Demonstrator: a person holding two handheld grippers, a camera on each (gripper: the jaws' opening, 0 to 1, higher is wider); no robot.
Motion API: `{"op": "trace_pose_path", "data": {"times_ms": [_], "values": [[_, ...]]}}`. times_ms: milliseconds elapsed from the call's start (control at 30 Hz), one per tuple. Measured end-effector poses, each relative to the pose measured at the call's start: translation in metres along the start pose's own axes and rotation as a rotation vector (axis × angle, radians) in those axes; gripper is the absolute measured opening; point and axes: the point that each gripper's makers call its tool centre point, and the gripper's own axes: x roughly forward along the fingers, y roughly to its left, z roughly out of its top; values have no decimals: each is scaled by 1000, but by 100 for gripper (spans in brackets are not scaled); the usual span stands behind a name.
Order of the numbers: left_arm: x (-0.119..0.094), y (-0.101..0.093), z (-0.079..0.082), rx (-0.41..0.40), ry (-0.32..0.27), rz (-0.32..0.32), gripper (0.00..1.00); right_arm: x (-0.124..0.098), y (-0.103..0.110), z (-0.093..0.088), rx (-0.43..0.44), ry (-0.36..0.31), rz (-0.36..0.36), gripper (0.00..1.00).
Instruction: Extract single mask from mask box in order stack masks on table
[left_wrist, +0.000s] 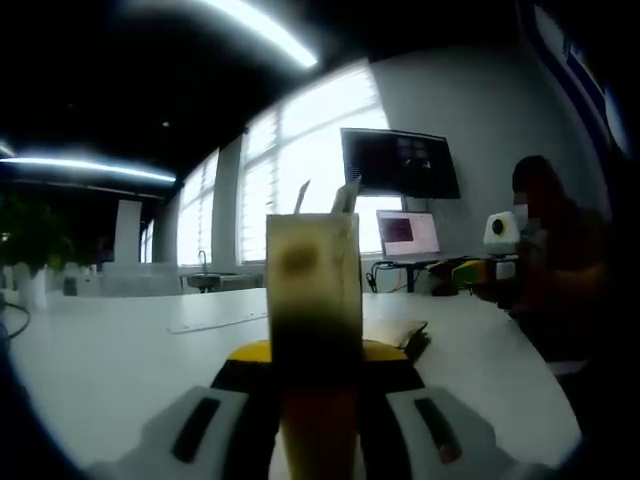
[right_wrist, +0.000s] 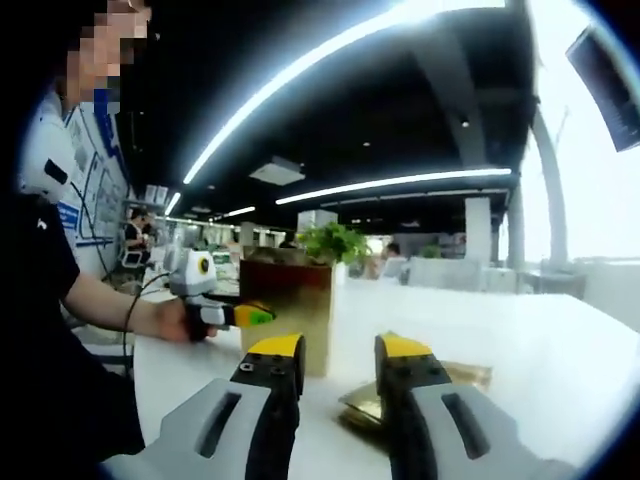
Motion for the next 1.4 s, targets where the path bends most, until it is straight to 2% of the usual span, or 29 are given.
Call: {"op": "trace_pose_path", "data": {"times_ms": [100, 500, 867, 1067, 1400], "values": [[0, 1, 0, 1, 0, 0, 30, 1, -1, 10, 3, -8, 7, 25], [0, 2, 0, 0, -2, -6, 30, 15, 8, 37, -94, 28, 66, 25], [0, -3, 0, 13, -6, -22, 30, 47, 31, 66, -202, 47, 169, 26], [0, -3, -1, 5, -4, -24, 30, 60, 35, 77, -217, 54, 201, 26], [0, -2, 0, -1, -3, -18, 30, 77, 38, 80, -247, 102, 240, 26]]}}
